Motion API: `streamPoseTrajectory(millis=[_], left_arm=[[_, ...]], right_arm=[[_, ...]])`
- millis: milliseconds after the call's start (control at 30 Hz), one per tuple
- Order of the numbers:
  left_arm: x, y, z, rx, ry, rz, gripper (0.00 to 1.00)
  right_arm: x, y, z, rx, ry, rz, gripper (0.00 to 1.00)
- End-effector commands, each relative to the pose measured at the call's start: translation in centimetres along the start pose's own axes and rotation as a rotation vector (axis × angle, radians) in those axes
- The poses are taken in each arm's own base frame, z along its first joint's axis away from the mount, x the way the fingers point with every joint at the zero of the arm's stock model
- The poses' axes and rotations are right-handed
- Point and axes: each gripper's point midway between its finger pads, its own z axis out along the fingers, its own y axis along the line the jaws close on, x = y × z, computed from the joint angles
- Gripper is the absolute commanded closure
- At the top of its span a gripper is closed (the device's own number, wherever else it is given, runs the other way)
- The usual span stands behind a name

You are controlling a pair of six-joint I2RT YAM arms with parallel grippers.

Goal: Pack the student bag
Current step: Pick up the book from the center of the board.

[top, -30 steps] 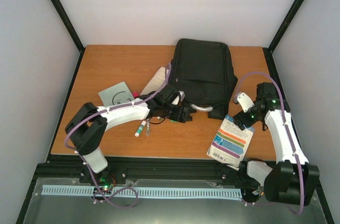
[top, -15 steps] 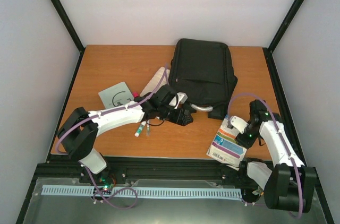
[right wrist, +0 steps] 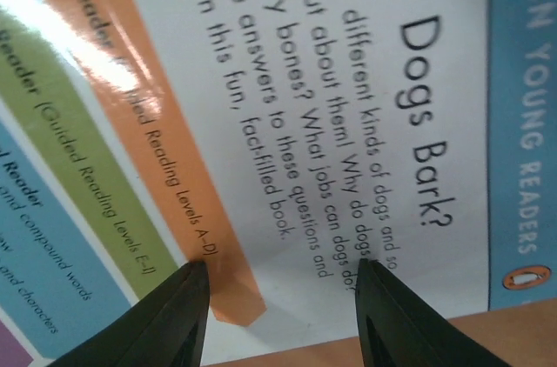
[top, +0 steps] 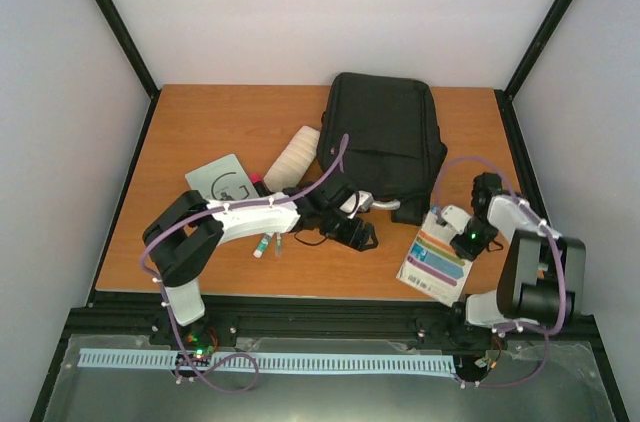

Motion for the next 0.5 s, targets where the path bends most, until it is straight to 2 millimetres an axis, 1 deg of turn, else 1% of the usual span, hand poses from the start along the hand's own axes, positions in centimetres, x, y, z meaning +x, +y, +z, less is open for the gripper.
streamPoseTrajectory(millis=[0, 67, 100, 200, 233, 300, 367, 467], left_arm=[[-1.4, -1.7, 0.8, 0.058, -0.014, 0.011, 0.21], [-1.5, -1.9, 1.2, 0.065, -0.008, 0.005, 0.21], [-1.6, -2.0, 1.4, 0.068, -0.006, 0.005, 0.21], [-1.9, -2.9, 1.7, 0.077, -0.008, 0.025, 0.21], [-2.1, -3.2, 1.9, 0.077, -0.010, 0.033, 0.21], [-2.6, -3.6, 2.2, 0.068, -0.018, 0.047, 0.21], [-3.5, -3.6, 2.6, 0.045, -0.036, 0.050, 0.21], [-5.0, -3.1, 3.5, -0.001, -0.066, 0.030, 0.22]], right_arm=[[-0.9, -7.8, 1.3, 0.169, -0.027, 0.161, 0.54], [-1.1, -9.0, 1.2, 0.148, -0.041, 0.207, 0.56], [-1.4, -9.2, 0.6, 0.132, -0.063, 0.226, 0.55], [-2.6, -9.0, -2.2, 0.085, -0.179, 0.274, 0.49], [-2.6, -8.9, -3.2, 0.082, -0.204, 0.291, 0.47], [-2.3, -8.8, -4.6, 0.085, -0.234, 0.334, 0.42], [-1.6, -8.8, -5.4, 0.083, -0.251, 0.397, 0.38], [-0.1, -8.4, -5.2, 0.018, -0.265, 0.486, 0.36]])
